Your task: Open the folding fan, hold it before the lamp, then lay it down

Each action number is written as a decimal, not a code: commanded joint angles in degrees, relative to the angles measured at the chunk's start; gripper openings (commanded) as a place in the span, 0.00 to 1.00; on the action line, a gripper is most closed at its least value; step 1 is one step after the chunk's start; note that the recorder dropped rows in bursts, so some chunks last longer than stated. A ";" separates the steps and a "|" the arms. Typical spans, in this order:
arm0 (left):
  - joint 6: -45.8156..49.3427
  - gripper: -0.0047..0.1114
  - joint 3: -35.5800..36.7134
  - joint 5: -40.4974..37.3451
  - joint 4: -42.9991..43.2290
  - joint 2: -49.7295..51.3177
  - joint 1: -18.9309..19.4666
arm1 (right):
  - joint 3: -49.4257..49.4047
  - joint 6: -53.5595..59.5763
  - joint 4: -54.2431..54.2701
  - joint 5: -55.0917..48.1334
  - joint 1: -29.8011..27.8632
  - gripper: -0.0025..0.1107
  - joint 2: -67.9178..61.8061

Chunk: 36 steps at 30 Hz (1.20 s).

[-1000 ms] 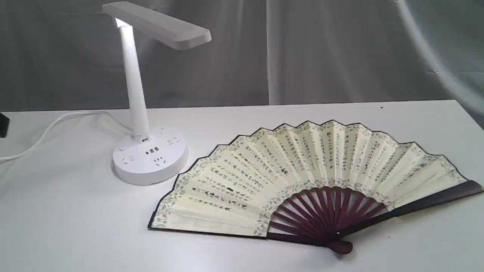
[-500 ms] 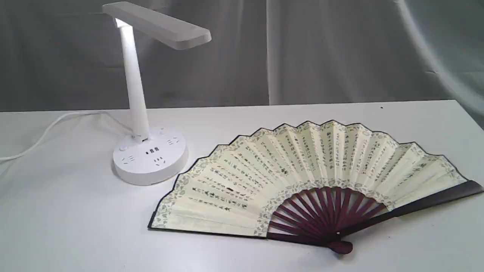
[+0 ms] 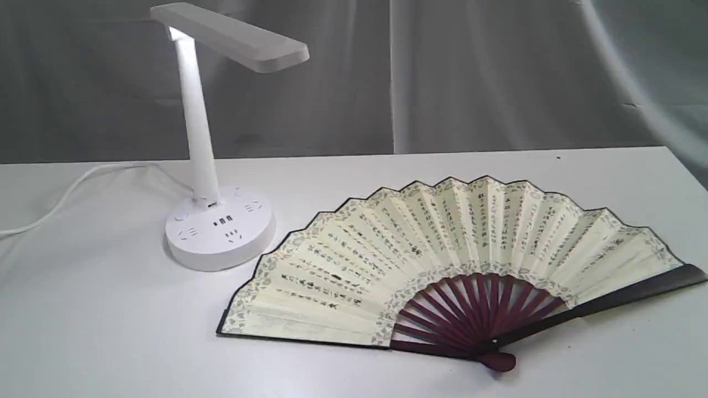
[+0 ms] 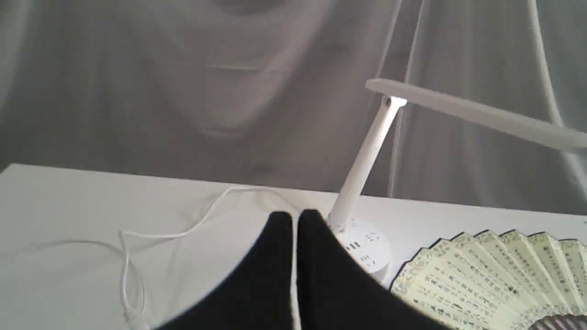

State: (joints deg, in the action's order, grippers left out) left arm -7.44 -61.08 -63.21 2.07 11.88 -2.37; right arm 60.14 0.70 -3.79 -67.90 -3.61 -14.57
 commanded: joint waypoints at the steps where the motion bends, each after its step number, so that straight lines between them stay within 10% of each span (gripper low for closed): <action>1: 0.20 0.04 -0.20 -1.70 1.12 -5.61 0.14 | -0.29 -0.28 0.45 -2.06 -0.39 0.02 4.34; 36: 0.05 0.04 1.72 4.81 2.72 -11.88 0.14 | -8.14 1.83 -1.46 -1.58 3.07 0.02 14.57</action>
State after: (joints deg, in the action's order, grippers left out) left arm -7.44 -60.28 -61.04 4.87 -0.03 -2.37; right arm 53.23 2.86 -5.27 -70.19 -0.66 -0.02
